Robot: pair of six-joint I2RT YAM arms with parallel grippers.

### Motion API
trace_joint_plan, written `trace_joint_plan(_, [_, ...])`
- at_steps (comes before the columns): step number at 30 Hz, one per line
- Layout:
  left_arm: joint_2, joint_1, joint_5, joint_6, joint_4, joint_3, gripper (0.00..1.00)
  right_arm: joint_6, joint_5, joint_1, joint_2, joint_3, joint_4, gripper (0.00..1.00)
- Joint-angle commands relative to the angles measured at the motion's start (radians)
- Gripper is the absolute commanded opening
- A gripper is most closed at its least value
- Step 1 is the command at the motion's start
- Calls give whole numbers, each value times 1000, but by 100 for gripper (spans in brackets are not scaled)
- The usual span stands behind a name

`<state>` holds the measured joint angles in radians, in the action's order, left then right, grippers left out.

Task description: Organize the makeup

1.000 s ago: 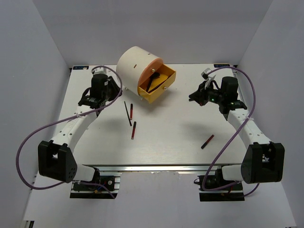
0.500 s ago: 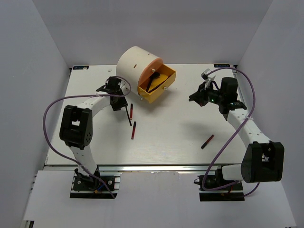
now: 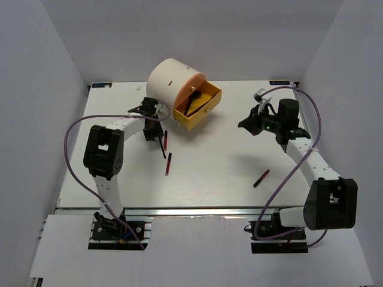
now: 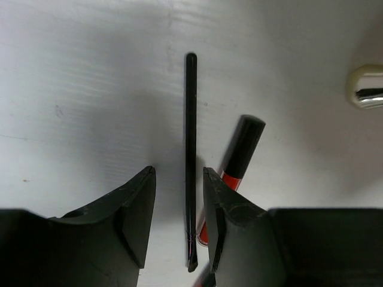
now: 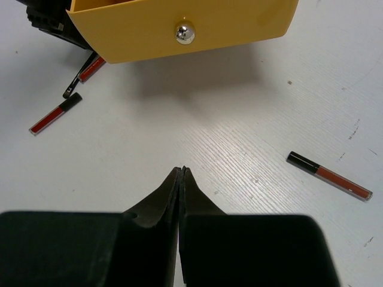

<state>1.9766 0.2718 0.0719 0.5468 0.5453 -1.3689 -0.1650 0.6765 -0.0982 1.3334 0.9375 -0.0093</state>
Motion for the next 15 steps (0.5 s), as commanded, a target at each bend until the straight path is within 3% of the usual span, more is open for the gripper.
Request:
trace_joint_plan(1, [2,21,25,-10,21,-45,47,-5,0,6,1,1,11,2])
trace_joint_plan(15, [67,58,124,-22,100,-47,41,2,-3,12,0,0,11,2])
